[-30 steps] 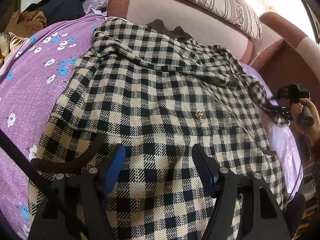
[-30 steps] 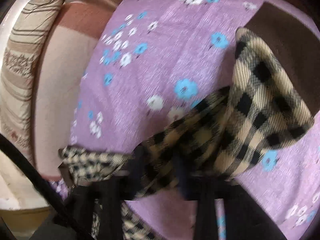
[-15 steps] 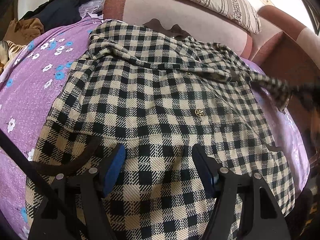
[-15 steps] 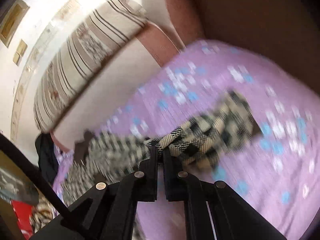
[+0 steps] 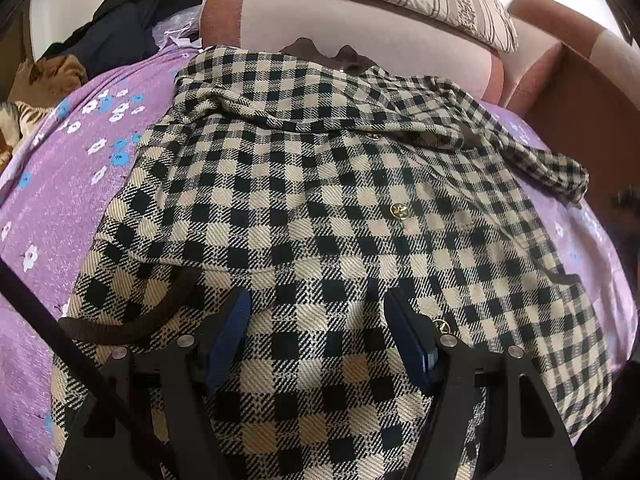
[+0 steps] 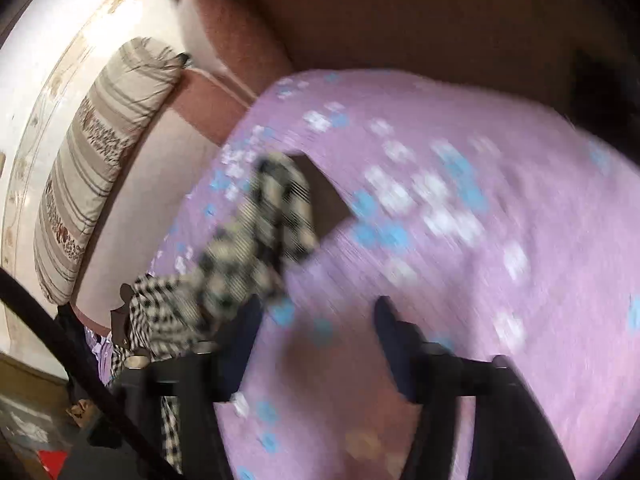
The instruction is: Fold large clothes
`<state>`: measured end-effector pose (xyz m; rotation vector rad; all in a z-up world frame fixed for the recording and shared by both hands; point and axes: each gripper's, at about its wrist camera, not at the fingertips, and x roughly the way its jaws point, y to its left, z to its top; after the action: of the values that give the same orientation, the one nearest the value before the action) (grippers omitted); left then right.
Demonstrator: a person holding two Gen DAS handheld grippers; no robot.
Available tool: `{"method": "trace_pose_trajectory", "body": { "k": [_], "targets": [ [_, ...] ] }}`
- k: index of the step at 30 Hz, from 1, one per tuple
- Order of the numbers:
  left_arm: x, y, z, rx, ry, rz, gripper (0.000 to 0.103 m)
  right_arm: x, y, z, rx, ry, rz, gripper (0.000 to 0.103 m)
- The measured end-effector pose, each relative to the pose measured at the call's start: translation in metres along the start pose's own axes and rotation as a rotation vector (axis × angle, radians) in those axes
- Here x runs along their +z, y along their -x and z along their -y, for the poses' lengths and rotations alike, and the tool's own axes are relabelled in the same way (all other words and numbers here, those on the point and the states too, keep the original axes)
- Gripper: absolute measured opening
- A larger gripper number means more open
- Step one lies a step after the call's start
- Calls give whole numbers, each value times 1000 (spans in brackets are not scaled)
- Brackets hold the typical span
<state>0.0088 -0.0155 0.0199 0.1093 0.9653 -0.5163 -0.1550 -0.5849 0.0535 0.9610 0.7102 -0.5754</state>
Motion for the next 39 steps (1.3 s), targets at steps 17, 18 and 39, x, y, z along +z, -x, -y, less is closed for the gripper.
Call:
{"method": "trace_pose_trajectory", "body": {
  "k": [17, 18, 39],
  "targets": [
    [0, -1, 1, 7, -9, 0, 70, 63, 17, -95, -73, 266, 142, 5],
    [0, -1, 0, 6, -10, 0, 70, 53, 36, -86, -26, 263, 186, 5],
    [-2, -2, 4, 15, -27, 5, 72, -36, 64, 76, -72, -86, 122, 57]
  ]
}}
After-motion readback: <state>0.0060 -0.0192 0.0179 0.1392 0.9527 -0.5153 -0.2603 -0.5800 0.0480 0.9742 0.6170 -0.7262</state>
